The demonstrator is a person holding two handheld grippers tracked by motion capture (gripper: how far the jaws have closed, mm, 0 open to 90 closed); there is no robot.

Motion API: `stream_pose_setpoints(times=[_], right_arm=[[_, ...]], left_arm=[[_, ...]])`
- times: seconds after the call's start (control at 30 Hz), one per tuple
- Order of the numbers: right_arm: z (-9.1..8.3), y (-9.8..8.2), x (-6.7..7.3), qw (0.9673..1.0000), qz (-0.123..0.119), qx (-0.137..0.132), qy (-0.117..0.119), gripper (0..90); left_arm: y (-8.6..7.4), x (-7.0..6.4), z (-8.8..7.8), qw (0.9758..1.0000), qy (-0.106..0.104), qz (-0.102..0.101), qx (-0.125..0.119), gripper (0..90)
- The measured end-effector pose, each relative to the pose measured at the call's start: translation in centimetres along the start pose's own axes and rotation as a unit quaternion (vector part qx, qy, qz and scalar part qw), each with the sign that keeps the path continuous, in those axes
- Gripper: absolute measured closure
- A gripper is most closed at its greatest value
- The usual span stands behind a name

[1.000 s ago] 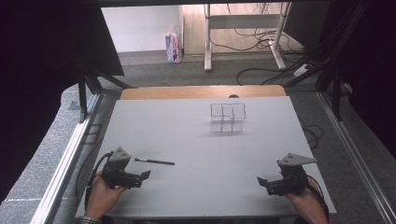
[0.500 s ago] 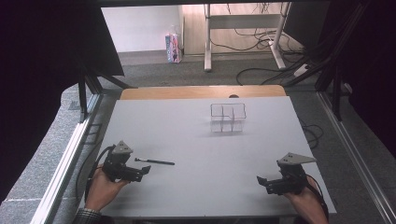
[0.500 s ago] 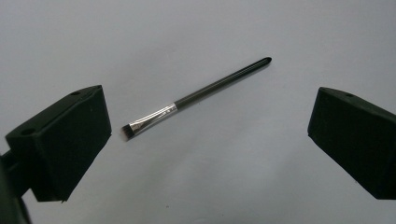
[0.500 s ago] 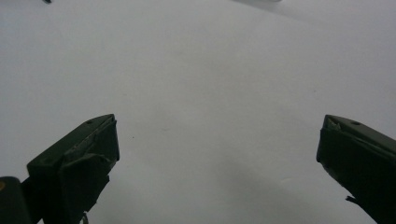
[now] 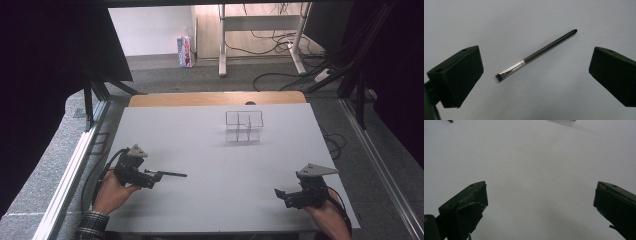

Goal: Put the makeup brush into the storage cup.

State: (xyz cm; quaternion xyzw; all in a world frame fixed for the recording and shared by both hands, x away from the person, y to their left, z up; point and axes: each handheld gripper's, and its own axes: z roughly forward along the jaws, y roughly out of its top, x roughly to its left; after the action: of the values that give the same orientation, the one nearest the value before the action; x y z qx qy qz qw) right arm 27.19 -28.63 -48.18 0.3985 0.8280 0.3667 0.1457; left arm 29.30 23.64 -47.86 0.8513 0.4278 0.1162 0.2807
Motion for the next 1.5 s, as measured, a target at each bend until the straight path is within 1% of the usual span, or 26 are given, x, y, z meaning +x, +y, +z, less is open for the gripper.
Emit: stream_pose_setpoints(times=[0.1,0.13,0.23,0.33,0.37,0.53,0.57,0.6,0.77,0.8,1.0,1.03,1.07,1.1,1.13,1.17,1.2,1.23,1.27,1.3,1.33,1.4,1.5], right_arm=[[0.0,0.0,0.0,1.0000,0.000,-0.003,0.001,0.0],[0.0,0.0,0.0,1.0000,-0.002,-0.003,0.000,0.0],[-0.1,0.0,0.0,1.0000,-0.003,-0.004,0.001,0.0],[-0.1,0.1,0.0,1.0000,-0.003,-0.005,0.000,0.0],[-0.1,0.1,0.0,1.0000,-0.005,-0.004,0.000,0.0],[0.0,0.0,0.1,1.0000,-0.007,0.003,0.001,0.0],[0.1,0.0,0.1,1.0000,-0.008,0.004,0.001,0.0],[0.1,0.0,0.1,0.9999,-0.010,0.006,0.001,0.0],[0.1,0.0,0.1,0.9999,-0.010,0.004,0.001,0.0],[0.1,0.0,0.1,0.9999,-0.010,0.005,0.001,0.0],[0.2,0.0,0.1,0.9999,-0.012,0.009,0.002,0.0],[0.2,0.0,0.1,0.9999,-0.012,0.009,0.002,0.0],[0.1,0.0,0.1,0.9999,-0.012,0.009,0.002,0.0],[0.1,0.0,0.1,0.9999,-0.012,0.009,0.002,0.0],[0.2,0.0,0.1,0.9999,-0.012,0.009,0.002,0.0],[0.2,0.0,0.1,0.9999,-0.012,0.010,0.003,0.0],[0.2,0.0,0.1,0.9999,-0.013,0.010,0.003,0.0],[0.2,0.0,0.1,0.9999,-0.013,0.010,0.004,0.0],[0.2,0.0,0.1,0.9999,-0.013,0.010,0.004,0.0],[0.2,0.0,0.1,0.9999,-0.013,0.010,0.004,0.0],[0.2,0.0,0.1,0.9998,-0.014,0.010,0.004,0.0],[0.2,-0.1,0.1,0.9998,-0.014,0.011,0.004,0.0],[0.3,-0.1,0.1,0.9998,-0.015,0.014,0.005,0.0]], left_arm=[[0.3,0.2,0.2,1.0000,0.001,0.004,0.006,0.0],[0.6,0.3,0.3,0.9999,0.000,0.009,0.011,0.0],[0.9,0.4,0.3,0.9998,-0.001,0.013,0.014,0.0],[1.5,0.6,0.5,0.9995,-0.003,0.022,0.025,0.0],[1.6,0.7,0.7,0.9995,-0.005,0.022,0.025,0.0],[2.1,0.9,1.2,0.9983,-0.010,0.033,0.048,0.0],[2.1,0.9,1.2,0.9983,-0.010,0.033,0.048,0.0],[2.4,1.0,1.4,0.9977,-0.012,0.037,0.056,0.0],[2.9,1.1,1.7,0.9966,-0.015,0.045,0.068,0.1],[3.3,1.1,1.8,0.9959,-0.014,0.051,0.074,0.2],[4.2,0.9,2.6,0.9931,-0.025,0.065,0.094,1.5],[4.2,0.9,2.6,0.9931,-0.025,0.065,0.094,1.8],[4.6,0.7,2.9,0.9923,-0.027,0.070,0.099,1.8],[4.6,0.7,2.9,0.9923,-0.027,0.070,0.099,1.9],[4.8,0.6,3.0,0.9917,-0.027,0.073,0.102,1.9],[4.9,0.5,3.2,0.9920,-0.027,0.070,0.102,2.0],[5.3,0.4,3.5,0.9900,-0.027,0.081,0.113,2.2],[5.3,0.4,3.5,0.9900,-0.027,0.081,0.113,2.2],[5.6,0.2,3.7,0.9887,-0.026,0.086,0.120,2.2],[5.6,0.2,3.7,0.9887,-0.026,0.086,0.120,2.3],[5.8,0.2,3.8,0.9882,-0.025,0.088,0.123,2.5],[6.0,0.1,4.1,0.9861,-0.024,0.095,0.134,3.1],[6.1,0.2,4.3,0.9856,-0.026,0.095,0.137,4.0]])
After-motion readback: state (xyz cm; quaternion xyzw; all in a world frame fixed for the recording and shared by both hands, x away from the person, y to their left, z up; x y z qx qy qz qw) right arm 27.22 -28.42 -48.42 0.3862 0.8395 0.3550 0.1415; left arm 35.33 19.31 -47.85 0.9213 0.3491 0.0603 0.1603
